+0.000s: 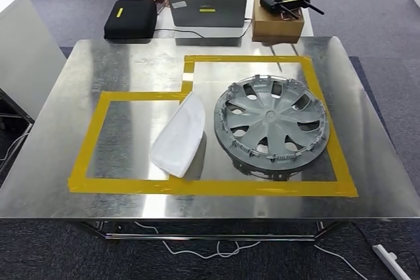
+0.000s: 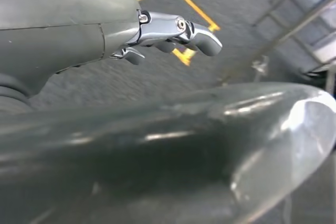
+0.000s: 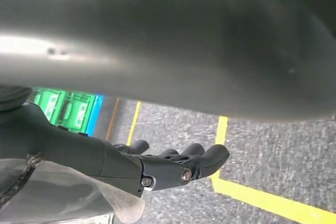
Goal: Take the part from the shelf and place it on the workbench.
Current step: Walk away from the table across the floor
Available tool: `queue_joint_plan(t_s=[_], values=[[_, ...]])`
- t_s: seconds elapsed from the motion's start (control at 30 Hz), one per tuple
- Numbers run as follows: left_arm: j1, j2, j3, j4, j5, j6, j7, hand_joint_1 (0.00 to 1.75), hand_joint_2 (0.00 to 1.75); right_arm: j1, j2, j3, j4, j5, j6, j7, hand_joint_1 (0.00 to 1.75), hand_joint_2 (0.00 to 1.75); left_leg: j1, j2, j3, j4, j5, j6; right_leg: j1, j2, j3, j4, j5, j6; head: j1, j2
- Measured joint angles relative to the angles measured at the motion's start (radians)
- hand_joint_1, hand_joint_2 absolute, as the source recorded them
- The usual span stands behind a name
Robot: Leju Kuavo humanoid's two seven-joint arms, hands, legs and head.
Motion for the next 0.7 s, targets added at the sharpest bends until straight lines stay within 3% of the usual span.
queue_joint_plan(t_s=[0.07,0.17,0.23,0.3,0.33,0.37,0.4,0.43,0.5,0.57,0.6,0.67,0.7], values=[[-0.018,0.001,0.031,0.05,-0.067,0.012,0.022,0.0,0.0,-0.003,0.001,0.0,0.0,0.004,-0.001,0.0,0.0,0.0,-0.002,-0.001,0.03,-0.071,0.017,0.008,0.002,0.001,-0.012,0.006,0.009,0.014,0.0,0.0],[-0.046,0.008,0.062,0.18,-0.29,0.064,0.099,0.0,0.0,-0.003,0.001,-0.001,0.001,0.005,0.0,0.0,0.0,0.0,-0.011,0.0,0.015,-0.076,0.03,0.037,-0.004,0.002,-0.024,0.007,0.018,0.037,0.0,0.0],[-0.069,0.02,0.067,0.312,-0.429,0.105,0.122,0.0,0.0,-0.003,0.001,-0.002,0.002,0.004,0.002,0.0,0.0,0.0,-0.014,0.002,-0.003,-0.08,0.048,0.06,-0.008,0.006,-0.049,0.053,-0.034,0.045,0.002,0.0],[-0.087,0.031,0.067,0.424,-0.493,0.117,0.114,0.0,0.0,-0.005,0.0,-0.002,0.004,0.004,0.004,0.0,0.0,0.0,-0.018,0.004,-0.028,-0.08,0.067,0.072,-0.005,0.011,-0.093,0.173,-0.13,0.045,0.005,0.0],[-0.094,0.037,0.067,0.472,-0.514,0.117,0.109,0.0,0.0,-0.006,0.0,-0.002,0.005,0.004,0.005,0.0,0.0,0.0,-0.022,0.005,-0.041,-0.079,0.077,0.075,-0.003,0.012,-0.109,0.235,-0.164,0.044,0.006,0.0],[-0.1,0.044,0.067,0.514,-0.531,0.115,0.104,0.0,0.0,-0.006,-0.001,-0.002,0.006,0.004,0.006,0.0,0.0,0.0,-0.026,0.006,-0.054,-0.079,0.087,0.077,0.0,0.013,-0.112,0.275,-0.176,0.042,0.006,0.0],[-0.106,0.052,0.067,0.55,-0.545,0.113,0.101,0.0,0.0,-0.006,-0.001,-0.002,0.008,0.004,0.006,0.0,0.0,0.0,-0.03,0.007,-0.067,-0.078,0.097,0.078,0.002,0.013,-0.098,0.284,-0.167,0.037,0.006,0.0],[-0.112,0.059,0.066,0.58,-0.558,0.109,0.098,0.0,0.0,-0.006,-0.003,-0.002,0.01,0.004,0.006,0.0,0.0,0.0,-0.034,0.007,-0.079,-0.078,0.107,0.079,0.005,0.013,-0.065,0.255,-0.141,0.031,0.006,0.0],[-0.12,0.07,0.065,0.627,-0.587,0.1,0.096,0.0,0.0,-0.01,-0.005,-0.002,0.012,0.006,0.005,0.0,0.0,0.0,-0.041,0.007,-0.097,-0.077,0.125,0.077,0.014,0.012,0.044,0.116,-0.094,0.012,0.005,0.0],[-0.127,0.077,0.061,0.662,-0.61,0.088,0.097,0.0,0.0,-0.017,-0.009,-0.002,0.014,0.008,0.004,-0.001,0.0,0.0,-0.046,0.007,-0.11,-0.074,0.143,0.072,0.022,0.012,0.133,-0.017,-0.09,-0.001,0.005,0.0],[-0.129,0.08,0.06,0.677,-0.617,0.084,0.098,0.0,0.0,-0.02,-0.01,-0.002,0.015,0.01,0.004,-0.007,0.0,0.0,-0.046,0.008,-0.113,-0.074,0.152,0.067,0.025,0.012,0.149,-0.049,-0.095,-0.004,0.006,0.0],[-0.133,0.086,0.059,0.701,-0.628,0.075,0.1,0.0,0.0,-0.018,-0.011,-0.002,0.018,0.012,0.004,-0.019,0.0,0.0,-0.044,0.008,-0.118,-0.075,0.167,0.057,0.024,0.011,0.14,-0.062,-0.085,-0.008,0.009,0.0],[-0.134,0.089,0.059,0.711,-0.634,0.071,0.101,0.0,0.0,-0.017,-0.011,-0.002,0.02,0.014,0.005,-0.024,0.0,0.0,-0.043,0.006,-0.123,-0.068,0.154,0.05,0.022,0.008,0.132,-0.063,-0.074,-0.013,0.008,0.0]])
